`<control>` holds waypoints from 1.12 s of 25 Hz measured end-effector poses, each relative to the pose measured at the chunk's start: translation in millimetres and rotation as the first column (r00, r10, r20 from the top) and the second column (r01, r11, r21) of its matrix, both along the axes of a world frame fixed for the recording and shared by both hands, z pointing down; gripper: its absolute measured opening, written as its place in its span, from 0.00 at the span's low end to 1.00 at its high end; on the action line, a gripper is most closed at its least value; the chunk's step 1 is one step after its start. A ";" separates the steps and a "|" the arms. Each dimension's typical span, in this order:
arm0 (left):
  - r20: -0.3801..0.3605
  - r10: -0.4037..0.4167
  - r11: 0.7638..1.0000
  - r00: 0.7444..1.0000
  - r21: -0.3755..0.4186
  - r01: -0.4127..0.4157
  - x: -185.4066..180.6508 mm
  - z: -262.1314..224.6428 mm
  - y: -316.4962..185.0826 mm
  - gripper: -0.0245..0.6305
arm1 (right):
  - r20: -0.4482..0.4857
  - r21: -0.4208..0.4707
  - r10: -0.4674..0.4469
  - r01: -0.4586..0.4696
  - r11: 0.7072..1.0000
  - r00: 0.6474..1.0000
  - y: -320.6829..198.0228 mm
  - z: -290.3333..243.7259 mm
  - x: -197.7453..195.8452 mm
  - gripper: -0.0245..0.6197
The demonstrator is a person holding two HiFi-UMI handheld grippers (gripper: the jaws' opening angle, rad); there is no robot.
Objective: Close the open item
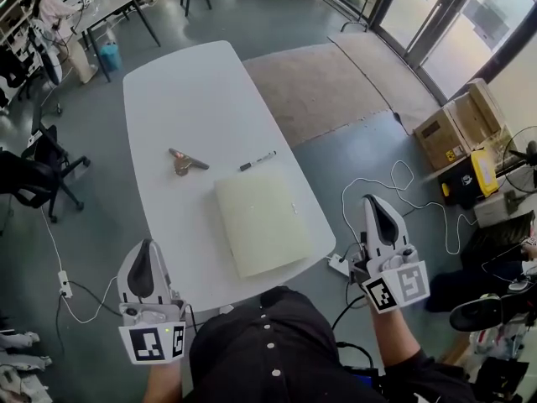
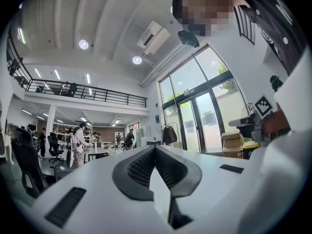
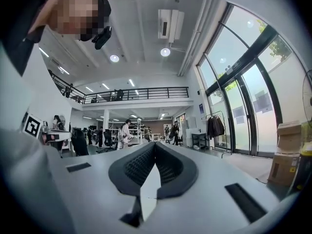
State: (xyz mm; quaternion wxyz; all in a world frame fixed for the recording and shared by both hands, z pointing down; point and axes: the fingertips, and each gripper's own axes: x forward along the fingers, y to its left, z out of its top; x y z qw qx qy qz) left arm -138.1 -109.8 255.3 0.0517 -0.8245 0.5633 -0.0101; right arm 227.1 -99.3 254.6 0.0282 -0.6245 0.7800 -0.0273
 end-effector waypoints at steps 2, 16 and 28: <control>-0.001 -0.010 1.000 1.000 0.008 0.010 -6.2 -4.4 4.2 0.06 | -0.001 0.008 0.010 -0.010 1.000 1.000 6.0 -3.2 4.2 0.08; 0.010 -0.100 0.994 0.995 0.043 0.099 -60.6 -21.2 38.1 0.06 | -0.009 0.052 0.110 -0.110 0.993 0.994 48.3 -20.6 41.0 0.08; 0.035 -0.080 0.996 0.996 0.052 0.079 -58.4 -19.1 53.5 0.06 | -0.035 0.063 0.118 -0.115 0.991 0.992 72.2 -18.9 37.2 0.08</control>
